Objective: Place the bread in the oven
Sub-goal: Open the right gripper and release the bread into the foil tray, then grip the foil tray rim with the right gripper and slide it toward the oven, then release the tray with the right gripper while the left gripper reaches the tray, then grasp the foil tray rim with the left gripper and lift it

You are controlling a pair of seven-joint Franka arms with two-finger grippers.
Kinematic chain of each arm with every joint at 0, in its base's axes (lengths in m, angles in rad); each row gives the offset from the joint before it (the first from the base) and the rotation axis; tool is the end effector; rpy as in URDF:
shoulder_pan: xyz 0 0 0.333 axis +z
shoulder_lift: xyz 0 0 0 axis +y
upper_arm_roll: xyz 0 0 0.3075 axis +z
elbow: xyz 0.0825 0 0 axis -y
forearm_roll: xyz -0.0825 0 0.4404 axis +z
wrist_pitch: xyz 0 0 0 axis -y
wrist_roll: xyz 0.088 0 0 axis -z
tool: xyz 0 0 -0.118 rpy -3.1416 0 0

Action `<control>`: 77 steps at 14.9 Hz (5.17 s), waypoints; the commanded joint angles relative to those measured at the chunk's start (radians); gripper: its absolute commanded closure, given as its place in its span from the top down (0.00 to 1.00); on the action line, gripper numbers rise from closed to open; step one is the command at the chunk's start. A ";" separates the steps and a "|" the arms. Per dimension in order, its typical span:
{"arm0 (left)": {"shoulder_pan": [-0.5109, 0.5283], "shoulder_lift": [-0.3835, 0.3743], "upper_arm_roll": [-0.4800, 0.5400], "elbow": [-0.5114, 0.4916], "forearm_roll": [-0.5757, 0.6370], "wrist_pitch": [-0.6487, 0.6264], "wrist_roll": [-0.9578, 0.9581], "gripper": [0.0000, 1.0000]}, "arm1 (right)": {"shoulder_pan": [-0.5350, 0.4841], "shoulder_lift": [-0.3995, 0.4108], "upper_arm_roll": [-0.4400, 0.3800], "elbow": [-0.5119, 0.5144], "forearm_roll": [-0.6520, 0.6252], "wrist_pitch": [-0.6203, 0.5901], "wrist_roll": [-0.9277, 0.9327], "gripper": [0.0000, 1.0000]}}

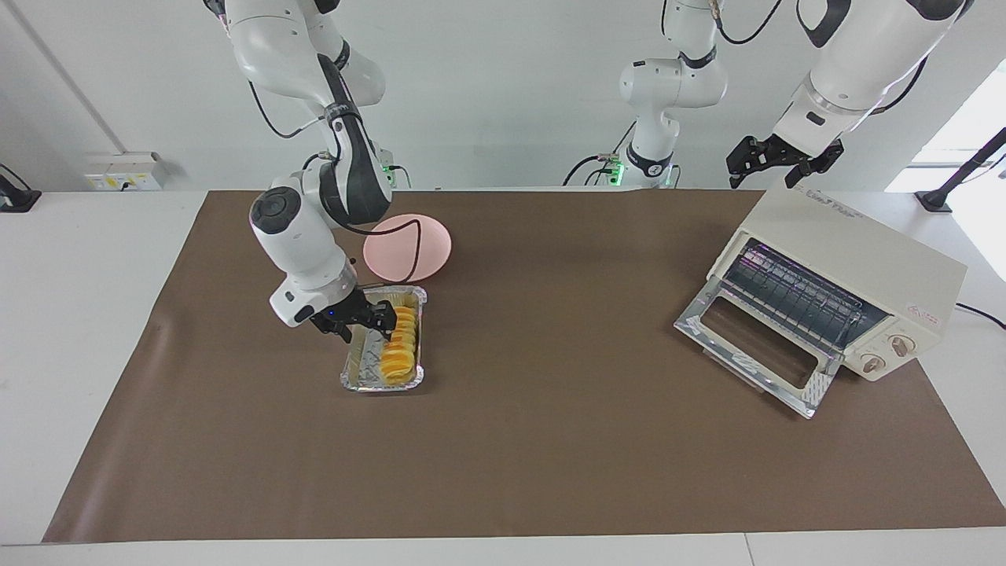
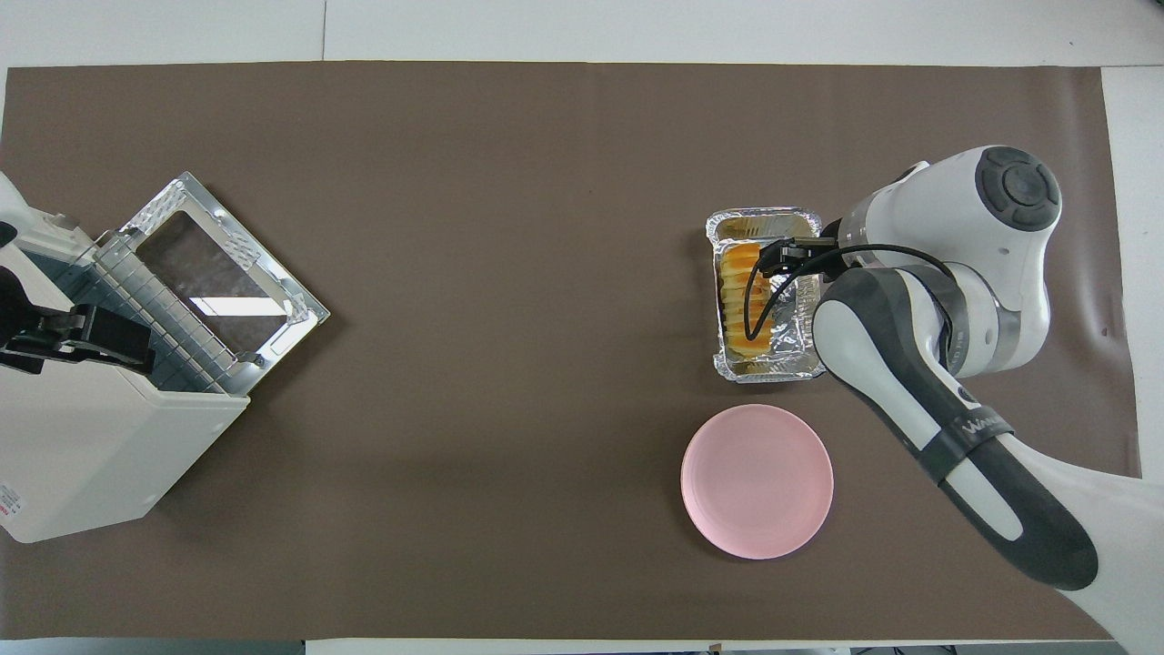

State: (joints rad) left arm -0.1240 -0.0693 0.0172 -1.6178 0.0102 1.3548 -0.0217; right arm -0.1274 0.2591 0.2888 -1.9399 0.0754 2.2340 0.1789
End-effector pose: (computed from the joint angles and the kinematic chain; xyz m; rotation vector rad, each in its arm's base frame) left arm 0.5601 -0.0584 0.6050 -3.1030 0.1305 0.3002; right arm 0.6475 0.1041 0.3093 -3.0006 0.1102 -0.0316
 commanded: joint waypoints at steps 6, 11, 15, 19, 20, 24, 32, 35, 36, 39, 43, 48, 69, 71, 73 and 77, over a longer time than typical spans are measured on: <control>0.011 -0.029 -0.006 -0.036 0.008 0.021 0.006 1.00 | -0.087 -0.029 0.013 -0.149 -0.002 0.039 -0.052 0.82; 0.011 -0.029 -0.006 -0.036 0.008 0.021 0.006 1.00 | -0.089 -0.029 0.016 -0.157 0.012 0.038 -0.052 0.00; 0.011 -0.030 -0.006 -0.036 0.007 0.021 0.006 1.00 | -0.086 -0.024 0.016 -0.134 0.070 0.041 -0.064 0.00; 0.011 -0.030 -0.006 -0.036 0.007 0.021 0.006 1.00 | -0.046 -0.018 0.023 -0.019 0.076 0.010 -0.070 0.00; 0.011 -0.030 -0.006 -0.036 0.008 0.021 0.008 1.00 | -0.020 -0.014 0.023 0.011 0.078 0.009 -0.062 0.00; 0.011 -0.030 -0.006 -0.036 0.007 0.021 0.006 1.00 | 0.147 0.064 0.023 0.213 0.080 -0.022 0.135 0.00; 0.011 -0.030 -0.006 -0.036 0.008 0.021 0.006 1.00 | 0.396 0.319 0.018 0.412 0.063 0.093 0.370 0.00; 0.011 -0.030 -0.006 -0.036 0.007 0.021 0.006 1.00 | 0.428 0.341 0.018 0.395 0.073 0.119 0.395 0.00; 0.011 -0.029 -0.006 -0.036 0.008 0.021 0.006 1.00 | 0.431 0.341 0.018 0.366 0.073 0.151 0.395 0.00; 0.011 -0.030 -0.006 -0.036 0.007 0.021 0.006 1.00 | 0.431 0.338 0.016 0.335 0.066 0.170 0.396 0.18; 0.011 -0.029 -0.006 -0.036 0.007 0.021 0.008 1.00 | 0.420 0.303 0.013 0.370 0.017 0.090 0.395 1.00; 0.011 -0.029 -0.002 -0.033 0.011 0.043 0.009 1.00 | 0.321 0.119 -0.011 0.381 -0.019 -0.120 0.335 1.00; -0.466 0.570 -0.009 0.220 -0.096 0.616 -0.569 1.00 | -0.188 -0.287 -0.016 0.300 -0.097 -0.651 -0.203 1.00; -0.486 0.611 -0.008 0.217 -0.078 0.647 -0.569 1.00 | -0.189 -0.288 -0.016 0.292 -0.097 -0.651 -0.202 1.00; -0.509 0.611 -0.006 0.138 -0.069 0.651 -0.580 1.00 | -0.108 -0.287 -0.075 0.295 -0.095 -0.649 -0.200 1.00; -0.514 0.609 -0.006 0.073 -0.070 0.700 -0.612 0.97 | 0.101 -0.287 -0.328 0.295 -0.085 -0.656 -0.203 1.00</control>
State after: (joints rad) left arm -0.6228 0.5642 -0.0055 -1.4776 -0.0796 2.0001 -0.6033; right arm -0.0769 -0.0196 0.0371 -1.6313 -0.0116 1.5738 -0.0057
